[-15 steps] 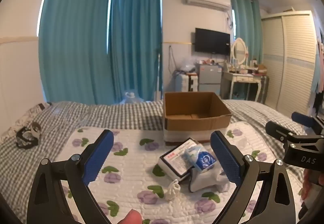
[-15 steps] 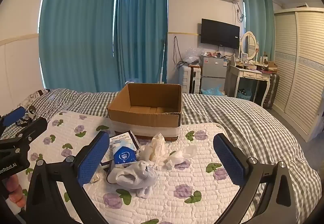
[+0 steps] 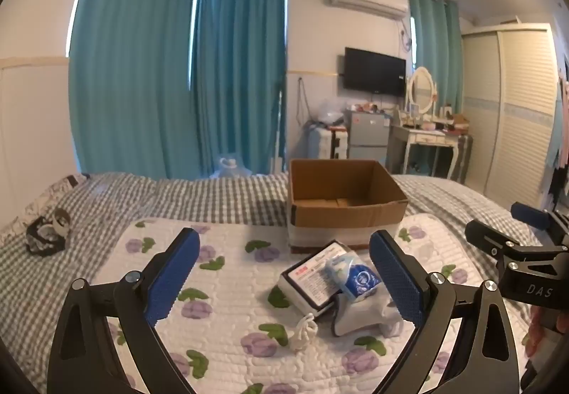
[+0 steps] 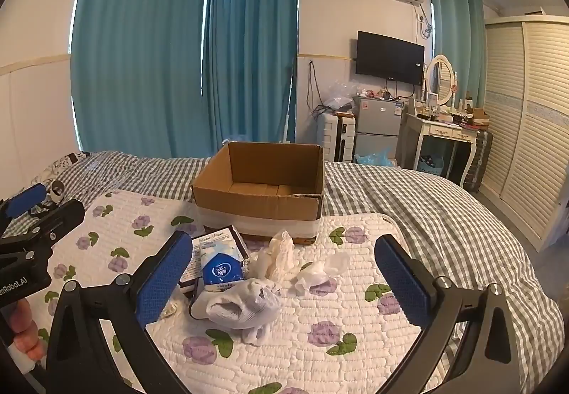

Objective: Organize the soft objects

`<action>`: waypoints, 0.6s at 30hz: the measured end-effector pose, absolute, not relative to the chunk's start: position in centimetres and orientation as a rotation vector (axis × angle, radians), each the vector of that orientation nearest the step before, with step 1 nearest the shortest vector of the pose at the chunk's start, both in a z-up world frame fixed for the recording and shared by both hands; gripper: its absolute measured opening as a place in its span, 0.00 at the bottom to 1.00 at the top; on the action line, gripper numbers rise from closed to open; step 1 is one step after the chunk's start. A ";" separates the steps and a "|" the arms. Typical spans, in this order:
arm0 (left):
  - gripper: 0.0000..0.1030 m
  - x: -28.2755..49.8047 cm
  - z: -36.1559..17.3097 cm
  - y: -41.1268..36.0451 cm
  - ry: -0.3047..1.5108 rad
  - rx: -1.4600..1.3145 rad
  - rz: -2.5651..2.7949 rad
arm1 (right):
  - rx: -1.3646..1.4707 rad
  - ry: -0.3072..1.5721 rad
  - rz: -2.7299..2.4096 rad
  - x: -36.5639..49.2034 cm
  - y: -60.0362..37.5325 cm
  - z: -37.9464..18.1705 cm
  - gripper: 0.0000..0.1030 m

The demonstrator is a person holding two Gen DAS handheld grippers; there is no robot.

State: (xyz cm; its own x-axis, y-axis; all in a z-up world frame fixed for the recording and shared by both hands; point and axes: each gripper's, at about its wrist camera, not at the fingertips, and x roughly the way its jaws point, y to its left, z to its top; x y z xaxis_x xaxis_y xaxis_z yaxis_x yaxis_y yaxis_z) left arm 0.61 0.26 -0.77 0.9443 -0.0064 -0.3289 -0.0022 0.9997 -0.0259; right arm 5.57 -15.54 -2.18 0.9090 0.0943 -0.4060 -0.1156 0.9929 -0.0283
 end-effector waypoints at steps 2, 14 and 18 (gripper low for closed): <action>0.95 0.2 -0.4 0.6 0.336 -0.033 -0.003 | -0.054 0.417 0.107 5.6 -15.5 -2.1 1.00; 0.95 0.2 -0.5 0.8 0.340 -0.010 0.000 | -0.042 0.421 0.107 5.7 -15.9 -2.1 1.00; 0.95 0.3 -0.4 0.8 0.341 -0.008 0.002 | -0.044 0.420 0.108 5.7 -15.8 -2.1 1.00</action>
